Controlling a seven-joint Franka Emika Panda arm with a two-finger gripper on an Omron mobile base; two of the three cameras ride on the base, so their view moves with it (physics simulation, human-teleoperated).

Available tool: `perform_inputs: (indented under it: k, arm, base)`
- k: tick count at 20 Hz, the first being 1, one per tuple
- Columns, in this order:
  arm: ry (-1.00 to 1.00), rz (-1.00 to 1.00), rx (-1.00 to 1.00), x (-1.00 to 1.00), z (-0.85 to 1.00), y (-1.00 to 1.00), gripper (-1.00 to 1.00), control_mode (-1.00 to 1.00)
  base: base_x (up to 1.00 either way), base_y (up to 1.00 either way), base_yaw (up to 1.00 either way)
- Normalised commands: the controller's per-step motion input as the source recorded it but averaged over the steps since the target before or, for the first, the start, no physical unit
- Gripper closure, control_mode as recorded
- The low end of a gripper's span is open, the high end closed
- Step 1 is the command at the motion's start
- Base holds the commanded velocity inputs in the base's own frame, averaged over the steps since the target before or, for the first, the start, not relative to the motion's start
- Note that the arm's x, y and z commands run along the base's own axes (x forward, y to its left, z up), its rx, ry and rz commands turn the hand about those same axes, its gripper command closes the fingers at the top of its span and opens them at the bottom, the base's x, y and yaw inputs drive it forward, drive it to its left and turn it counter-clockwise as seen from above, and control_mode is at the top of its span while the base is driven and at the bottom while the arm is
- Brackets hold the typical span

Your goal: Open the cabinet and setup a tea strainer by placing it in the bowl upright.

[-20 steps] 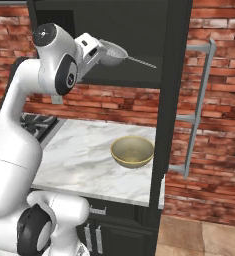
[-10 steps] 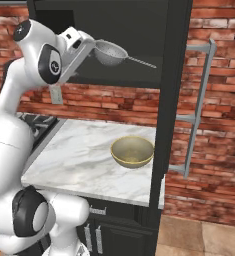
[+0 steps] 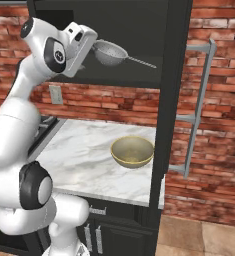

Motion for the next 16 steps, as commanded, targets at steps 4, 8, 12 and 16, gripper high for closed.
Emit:
perform_inputs:
  k: [4, 8, 12, 16]
  arm:
    - [0.00, -0.02, 0.00, 0.31, -0.01, 0.00, -1.00, -1.00]
    - [0.00, 0.00, 0.00, 0.34, -0.06, 0.00, -1.00, -1.00]
    - [0.00, 0.00, 0.00, 0.31, 0.00, -0.01, -1.00, -1.00]
    - [0.00, 0.00, 0.00, 0.28, 0.00, -0.06, -1.00, -1.00]
  base:
    - [0.00, 0.00, 0.00]
    - [0.00, 0.00, 0.00]
    - [0.00, 0.00, 0.00]
    - [0.00, 0.00, 0.00]
